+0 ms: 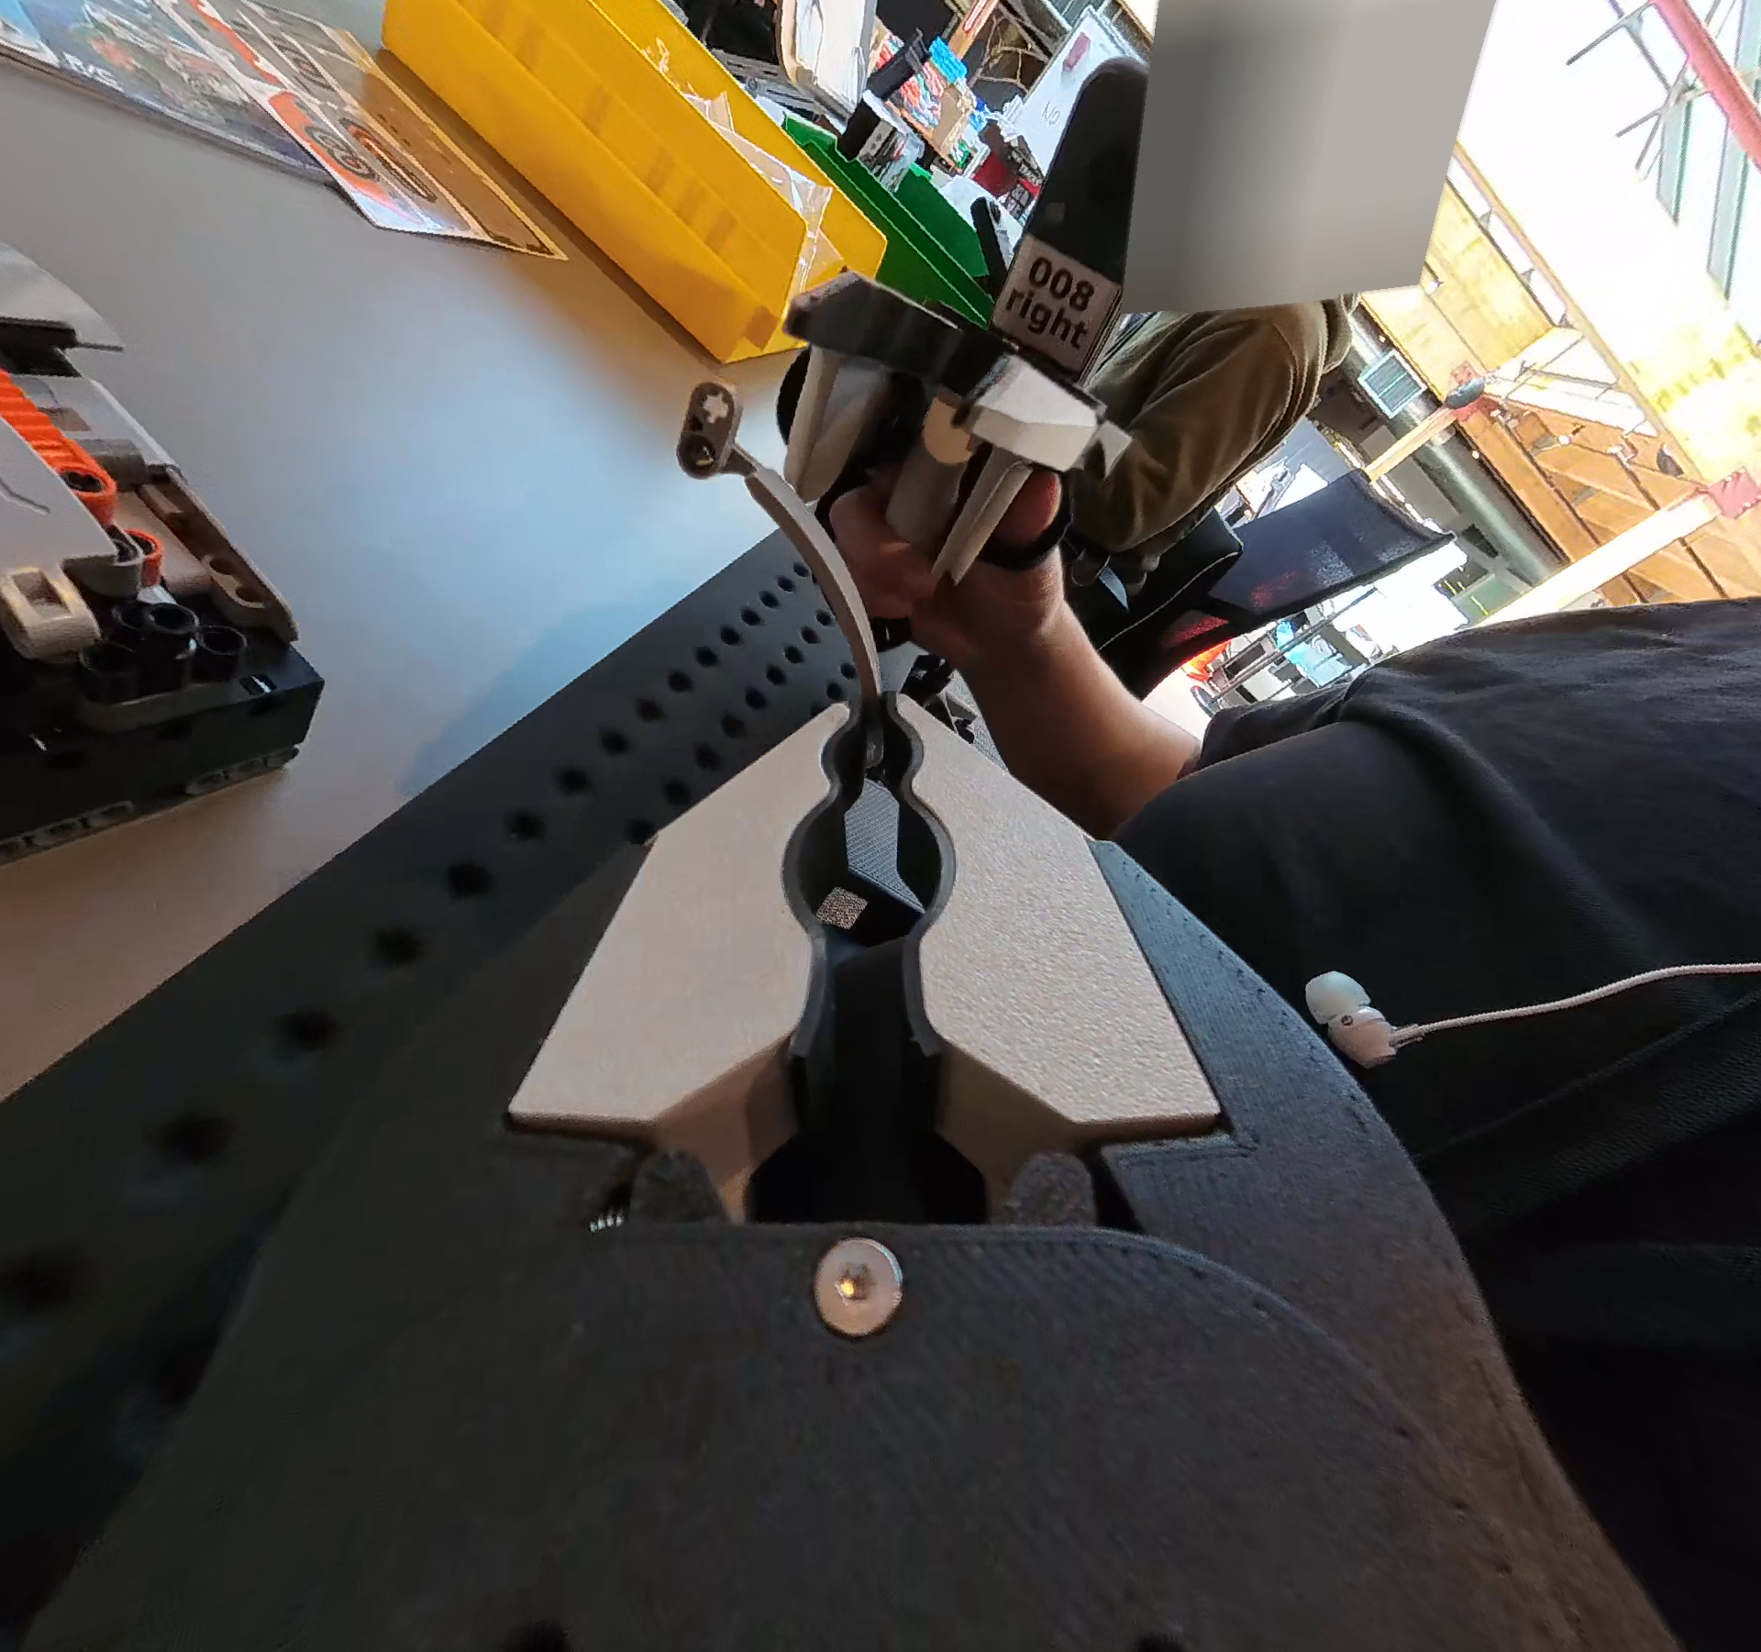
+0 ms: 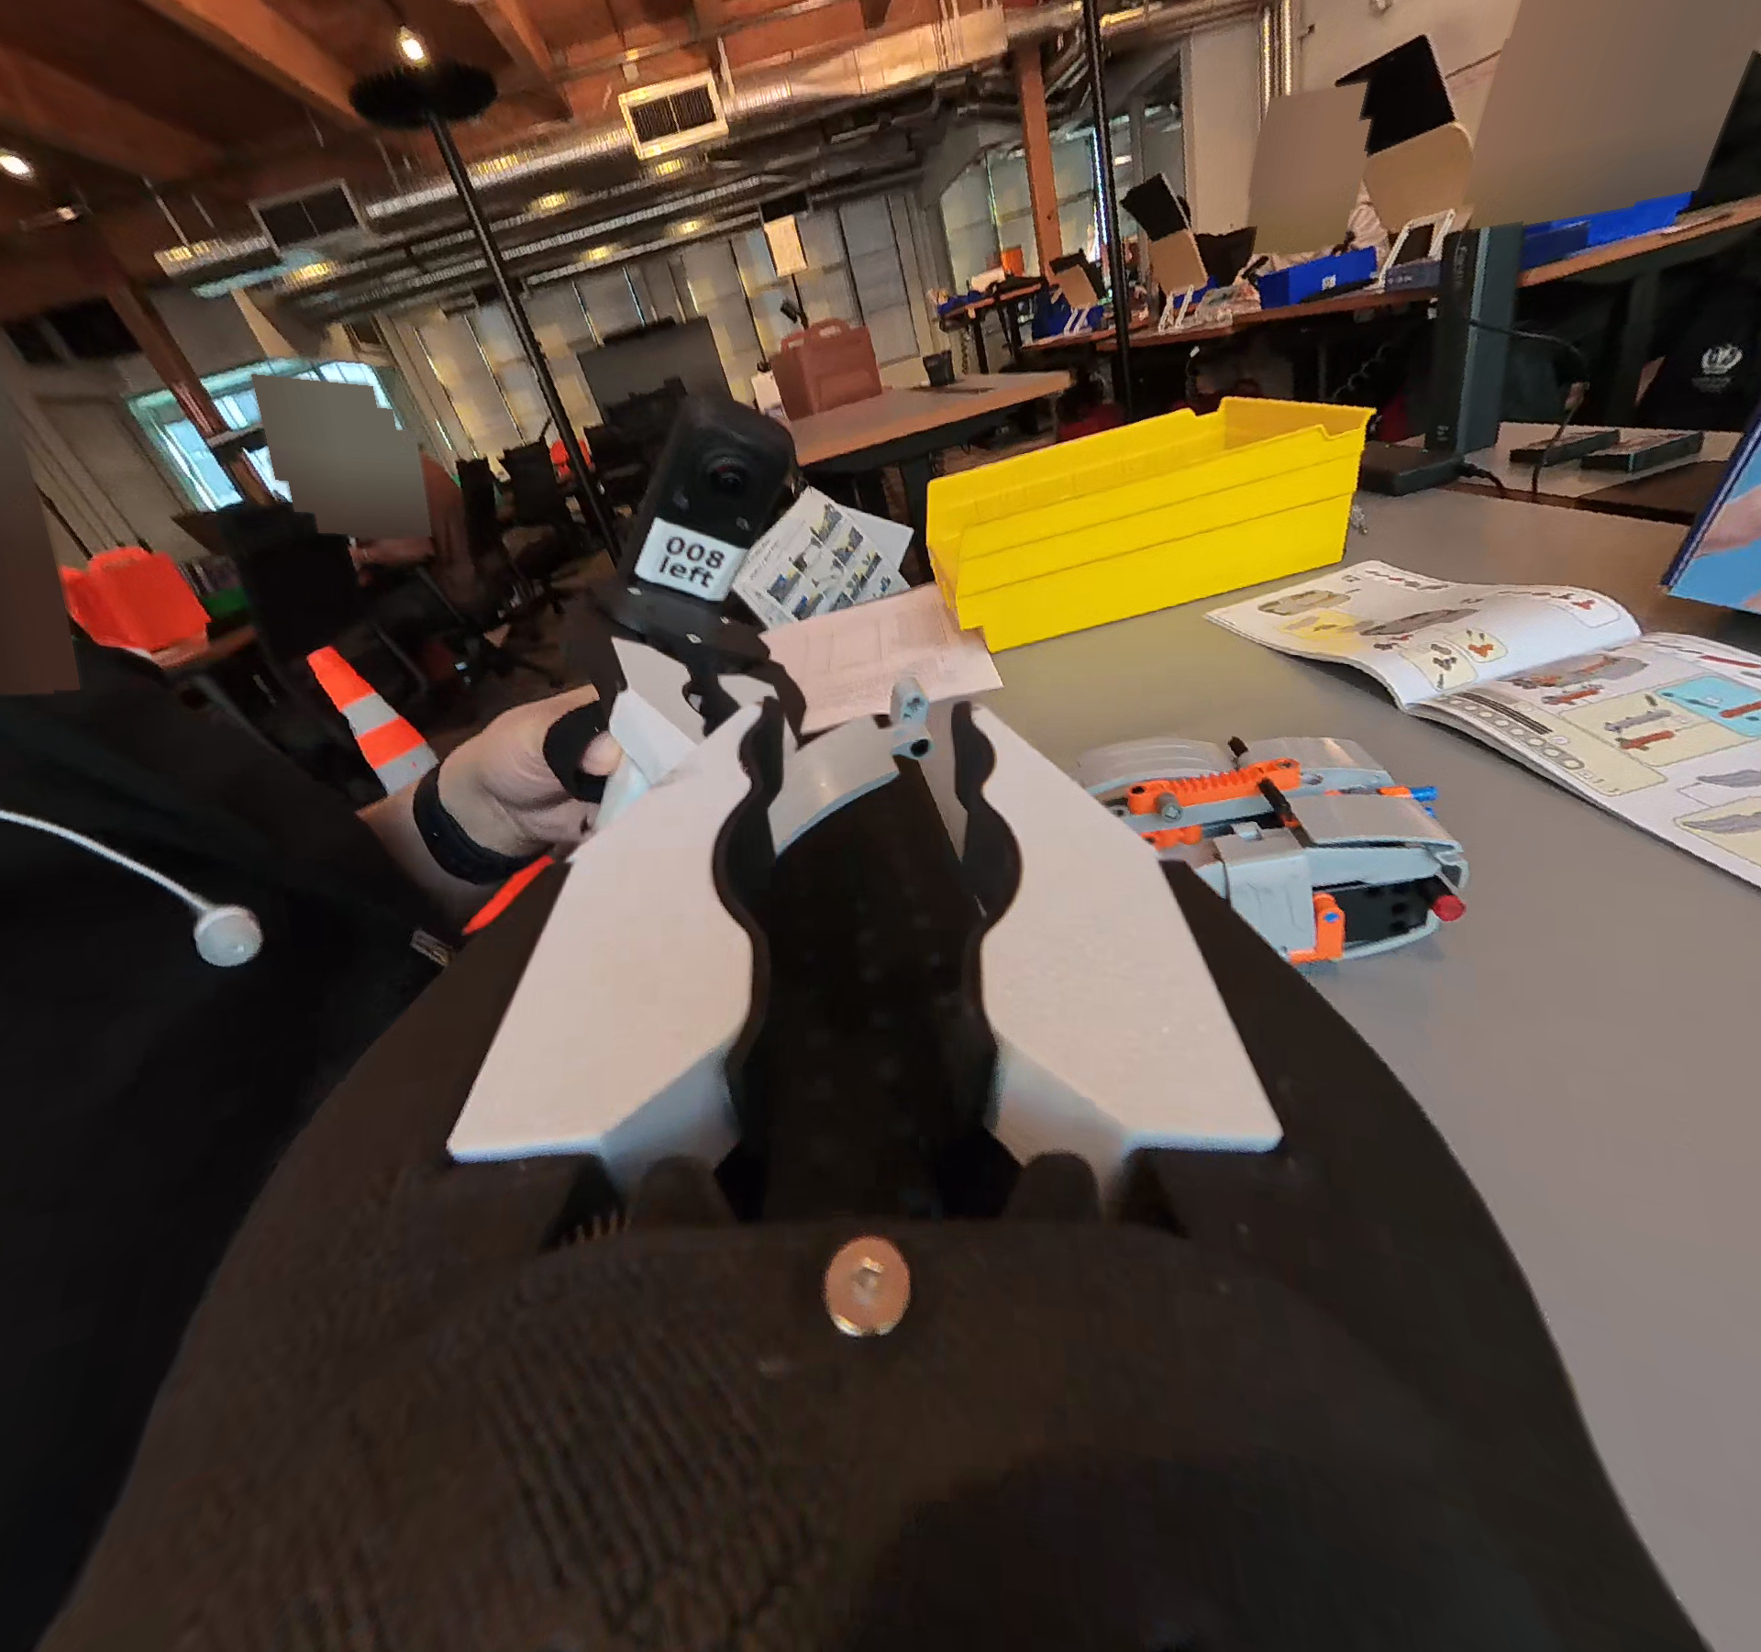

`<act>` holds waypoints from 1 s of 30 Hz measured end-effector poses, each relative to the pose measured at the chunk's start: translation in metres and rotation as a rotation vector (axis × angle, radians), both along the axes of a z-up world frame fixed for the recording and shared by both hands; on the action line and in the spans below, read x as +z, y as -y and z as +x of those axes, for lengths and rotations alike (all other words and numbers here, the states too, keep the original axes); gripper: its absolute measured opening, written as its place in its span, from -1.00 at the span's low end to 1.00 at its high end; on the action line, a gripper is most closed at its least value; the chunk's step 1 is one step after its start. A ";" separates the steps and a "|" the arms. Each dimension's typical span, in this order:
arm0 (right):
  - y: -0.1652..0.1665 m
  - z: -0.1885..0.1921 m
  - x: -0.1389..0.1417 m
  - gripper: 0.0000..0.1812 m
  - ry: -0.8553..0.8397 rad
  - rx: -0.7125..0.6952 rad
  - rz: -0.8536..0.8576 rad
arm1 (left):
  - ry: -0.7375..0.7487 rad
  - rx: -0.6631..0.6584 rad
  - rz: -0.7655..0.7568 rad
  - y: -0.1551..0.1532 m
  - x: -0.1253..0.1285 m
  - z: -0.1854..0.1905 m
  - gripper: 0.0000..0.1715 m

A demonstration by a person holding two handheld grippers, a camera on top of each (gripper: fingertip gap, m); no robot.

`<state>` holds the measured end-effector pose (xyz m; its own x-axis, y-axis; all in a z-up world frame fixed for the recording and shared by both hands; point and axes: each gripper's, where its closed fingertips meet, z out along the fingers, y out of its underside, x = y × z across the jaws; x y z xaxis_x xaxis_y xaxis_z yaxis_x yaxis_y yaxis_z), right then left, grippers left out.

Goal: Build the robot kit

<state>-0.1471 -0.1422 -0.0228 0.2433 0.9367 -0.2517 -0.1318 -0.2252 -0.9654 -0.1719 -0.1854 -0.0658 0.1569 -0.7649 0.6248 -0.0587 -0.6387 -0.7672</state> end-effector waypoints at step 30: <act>-0.104 0.056 -0.037 -0.79 -0.115 -0.218 -0.217 | 0.000 -0.029 -0.040 -0.049 -0.024 -0.011 -0.99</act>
<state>-0.0908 -0.0385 -0.0600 0.3912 0.7868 -0.4773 -0.3047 -0.3787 -0.8739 -0.1833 -0.1365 -0.0895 0.1347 -0.7434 0.6551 -0.0776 -0.6670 -0.7410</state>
